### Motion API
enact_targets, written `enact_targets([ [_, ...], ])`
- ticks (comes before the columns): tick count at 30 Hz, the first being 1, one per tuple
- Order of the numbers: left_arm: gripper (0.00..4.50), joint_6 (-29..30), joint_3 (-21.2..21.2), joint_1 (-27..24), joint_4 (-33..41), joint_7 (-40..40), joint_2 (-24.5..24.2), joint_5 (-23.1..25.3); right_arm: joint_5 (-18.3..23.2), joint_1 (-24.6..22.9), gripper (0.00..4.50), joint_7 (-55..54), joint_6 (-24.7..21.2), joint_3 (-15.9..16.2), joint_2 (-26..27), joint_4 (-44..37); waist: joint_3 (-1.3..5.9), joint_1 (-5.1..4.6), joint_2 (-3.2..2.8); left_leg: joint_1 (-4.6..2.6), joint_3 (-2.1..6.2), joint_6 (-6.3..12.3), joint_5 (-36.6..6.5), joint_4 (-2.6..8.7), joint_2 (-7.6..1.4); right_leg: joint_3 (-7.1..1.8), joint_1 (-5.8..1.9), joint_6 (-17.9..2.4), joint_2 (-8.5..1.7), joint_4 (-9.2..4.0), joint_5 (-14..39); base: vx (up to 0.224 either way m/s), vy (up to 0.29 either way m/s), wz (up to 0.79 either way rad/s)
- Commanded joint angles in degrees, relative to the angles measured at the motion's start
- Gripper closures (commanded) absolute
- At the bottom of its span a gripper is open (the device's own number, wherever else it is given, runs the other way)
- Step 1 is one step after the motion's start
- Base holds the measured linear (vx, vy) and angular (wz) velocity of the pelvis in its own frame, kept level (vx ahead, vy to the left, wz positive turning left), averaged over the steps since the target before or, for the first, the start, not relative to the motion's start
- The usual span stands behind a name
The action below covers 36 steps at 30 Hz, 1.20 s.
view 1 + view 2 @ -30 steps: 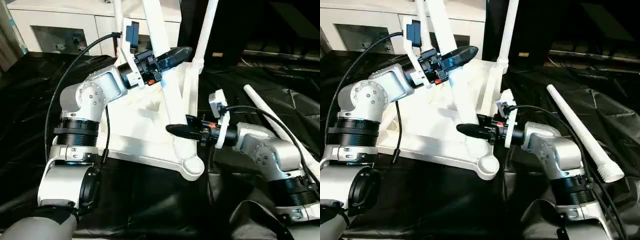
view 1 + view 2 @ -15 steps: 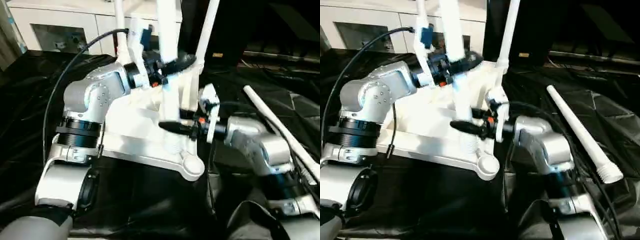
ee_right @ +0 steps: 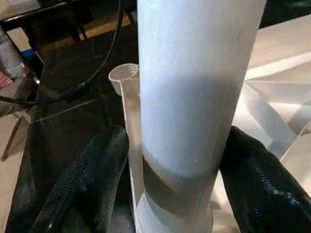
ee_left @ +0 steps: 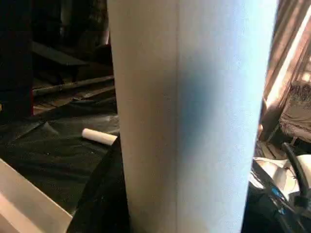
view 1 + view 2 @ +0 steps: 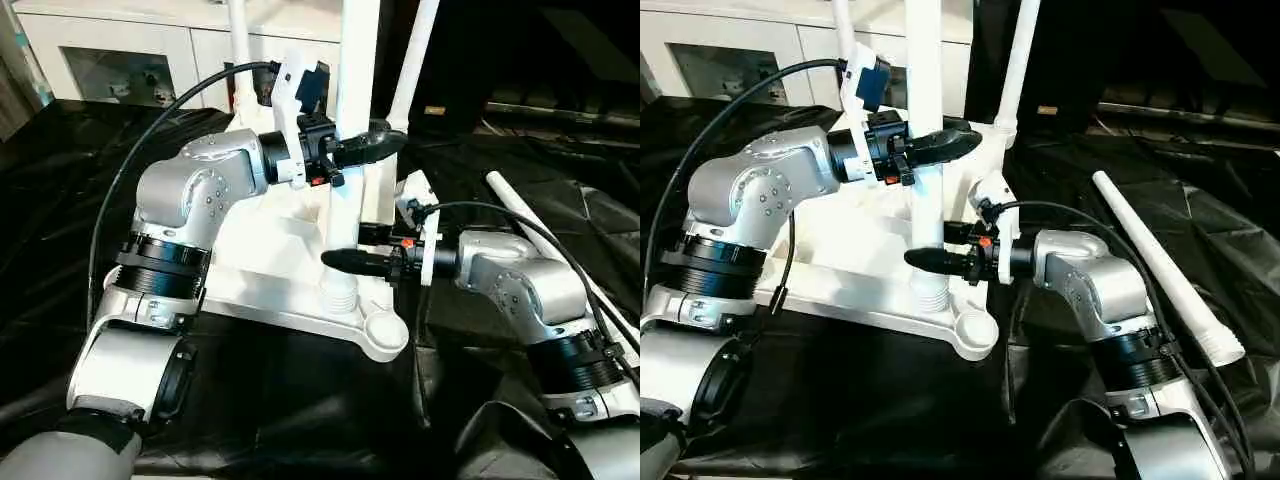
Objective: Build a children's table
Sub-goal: Pick table leg
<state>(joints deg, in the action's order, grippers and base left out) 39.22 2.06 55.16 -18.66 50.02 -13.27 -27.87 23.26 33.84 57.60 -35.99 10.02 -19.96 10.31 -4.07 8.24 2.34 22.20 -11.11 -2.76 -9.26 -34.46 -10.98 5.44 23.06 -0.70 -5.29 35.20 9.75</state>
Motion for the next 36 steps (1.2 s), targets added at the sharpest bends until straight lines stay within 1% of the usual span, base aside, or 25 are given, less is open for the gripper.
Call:
enact_targets([
  [1,2.8,0.3,-0.8,1.6,1.8,0.2,0.3,-1.2,-1.1,0.7,1.49,0.9,1.0,1.5,-0.3,0.3,4.76,0.01,0.73,-1.2,1.12,-0.92,-8.9,3.84,-2.4,-3.08,-3.05,-9.4,-4.1,-3.76,13.2,0.0,0.0,0.0],
  [5,2.8,0.7,-1.1,1.9,1.5,0.2,0.6,-1.6,-2.6,0.8,1.49,1.6,3.5,2.8,-0.3,1.1,4.79,0.03,0.65,-1.26,1.1,-0.94,-9.0,3.8,-2.43,-3.08,-2.97,-9.7,-4.12,-3.71,12.7,0.0,0.0,0.0],
  [10,2.8,0.6,-1.2,2.1,1.1,0.1,0.7,-1.5,-2.6,0.7,1.49,1.7,3.7,2.9,0.0,1.0,4.84,0.01,0.71,-1.2,1.11,-0.67,-8.7,3.77,-2.39,-3.1,-3.11,-9.8,-4.04,-3.61,12.0,0.0,0.0,0.0],
  [15,2.8,0.6,-1.2,2.4,0.7,0.2,0.8,-1.6,-2.9,0.9,1.49,2.0,4.6,2.8,0.2,1.8,4.87,0.01,0.5,-1.27,1.13,-0.73,-9.0,3.76,-2.44,-3.1,-3.08,-10.0,-4.1,-3.61,11.9,0.0,0.0,0.0],
  [17,2.8,0.6,-1.1,2.4,0.6,0.3,0.8,-1.6,-2.9,0.9,1.49,2.2,5.0,2.7,0.3,2.1,4.85,0.01,0.54,-1.26,1.12,-0.67,-9.0,3.76,-2.39,-3.09,-3.11,-10.1,-4.03,-3.61,11.7,0.0,0.0,0.0],
  [18,2.8,0.6,-1.1,2.4,0.6,0.3,0.8,-1.7,-2.9,0.9,1.66,2.2,5.0,2.7,0.3,2.1,4.86,0.01,0.46,-1.28,1.14,-0.64,-9.0,3.77,-2.42,-3.09,-3.11,-10.2,-4.03,-3.59,11.5,0.0,0.0,0.0],
  [21,2.8,0.5,-1.2,2.6,0.3,0.2,0.9,-1.6,-2.8,0.8,1.96,2.3,5.0,2.5,0.5,2.2,4.86,0.01,0.5,-1.28,1.14,-0.64,-8.9,3.76,-2.41,-3.09,-3.15,-10.4,-4.03,-3.57,11.4,0.0,0.0,0.0],
  [22,2.8,0.5,-1.2,2.7,0.3,0.2,0.9,-1.7,-2.8,0.8,1.96,2.3,5.0,2.5,0.5,2.3,4.87,0.01,0.52,-1.26,1.13,-0.62,-8.9,3.75,-2.39,-3.09,-3.15,-10.4,-4.01,-3.57,11.3,0.0,0.0,0.0],
  [24,2.81,0.7,-1.7,2.8,0.3,-0.1,1.2,-2.1,-2.7,0.7,2.26,2.4,5.0,2.2,0.7,2.4,4.91,0.02,0.48,-1.24,1.15,-0.51,-8.6,3.73,-2.42,-3.1,-3.19,-10.6,-4.02,-3.44,10.7,0.0,0.0,0.0],
  [26,2.81,0.8,-1.8,2.9,0.3,-0.2,1.3,-2.2,-2.8,0.7,2.28,2.4,5.2,2.2,0.7,2.7,4.91,0.01,0.52,-1.25,1.11,-0.45,-8.6,3.69,-2.39,-3.08,-3.19,-10.8,-4.03,-3.47,10.6,0.0,0.0,0.0],
  [27,2.81,0.8,-1.8,2.9,0.2,-0.2,1.3,-2.2,-2.8,0.8,2.4,2.5,5.2,2.2,0.7,2.8,4.89,0.03,0.49,-1.25,1.12,-0.46,-8.8,3.7,-2.39,-3.08,-3.18,-10.8,-4.07,-3.51,11.0,0.0,0.0,0.0],
  [28,2.81,0.8,-1.8,2.9,0.2,-0.2,1.3,-2.2,-2.8,0.8,2.4,2.5,5.3,2.2,0.8,2.9,4.86,0.01,0.48,-1.24,1.13,-0.48,-8.9,3.72,-2.39,-3.06,-3.16,-10.8,-4.04,-3.54,11.2,0.0,0.0,0.0],
  [29,2.81,0.8,-1.9,2.9,0.1,-0.3,1.3,-2.2,-2.7,0.8,2.56,2.5,5.3,2.0,0.9,3.0,4.89,0.0,0.46,-1.26,1.12,-0.47,-8.9,3.7,-2.38,-3.08,-3.17,-10.7,-4.02,-3.55,11.2,0.0,0.0,0.0],
  [35,2.82,1.0,-2.2,3.1,0.0,-0.4,1.4,-2.4,-2.9,0.7,2.62,2.4,6.1,1.9,1.2,3.3,4.91,0.0,0.37,-1.3,1.17,-0.48,-8.8,3.73,-2.44,-3.06,-3.16,-11.0,-3.98,-3.42,10.3,0.0,0.0,0.0],
  [36,2.82,0.9,-2.2,3.1,-0.1,-0.3,1.4,-2.3,-3.1,0.7,2.27,2.4,6.5,1.9,1.3,3.3,4.89,-0.01,0.4,-1.27,1.16,-0.49,-8.9,3.74,-2.41,-3.05,-3.2,-11.0,-3.97,-3.45,10.5,0.0,0.0,0.0],
])
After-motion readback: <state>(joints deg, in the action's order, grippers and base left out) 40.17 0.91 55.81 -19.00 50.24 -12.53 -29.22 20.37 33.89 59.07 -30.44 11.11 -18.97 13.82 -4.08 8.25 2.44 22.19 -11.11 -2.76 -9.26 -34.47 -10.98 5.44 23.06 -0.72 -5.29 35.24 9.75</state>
